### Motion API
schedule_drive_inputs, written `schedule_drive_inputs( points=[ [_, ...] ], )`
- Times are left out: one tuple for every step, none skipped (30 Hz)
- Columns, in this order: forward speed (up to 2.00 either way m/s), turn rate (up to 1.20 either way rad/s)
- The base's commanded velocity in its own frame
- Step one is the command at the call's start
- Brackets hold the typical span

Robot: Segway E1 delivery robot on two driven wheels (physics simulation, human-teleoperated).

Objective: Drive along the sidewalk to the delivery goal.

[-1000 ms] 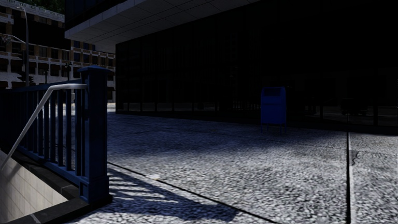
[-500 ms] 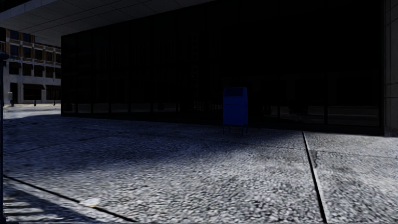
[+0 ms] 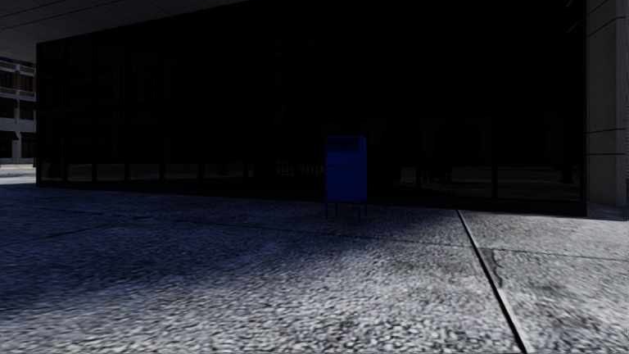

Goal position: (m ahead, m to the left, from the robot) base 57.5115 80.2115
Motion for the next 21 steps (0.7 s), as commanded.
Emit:
schedule_drive_inputs(
  points=[
    [1.75,0.10],
    [2.00,0.26],
    [2.00,0.39],
    [2.00,0.39],
    [2.00,0.47],
    [2.00,0.52],
    [2.00,0.52],
    [2.00,0.53],
    [2.00,0.53],
    [2.00,0.60],
    [2.00,0.64],
    [2.00,0.65],
    [2.00,0.66],
    [2.00,0.66],
    [2.00,0.68],
    [2.00,0.72],
    [2.00,0.73],
    [2.00,0.74],
    [2.00,0.74],
    [2.00,0.74],
    [2.00,0.74]
  ],
)
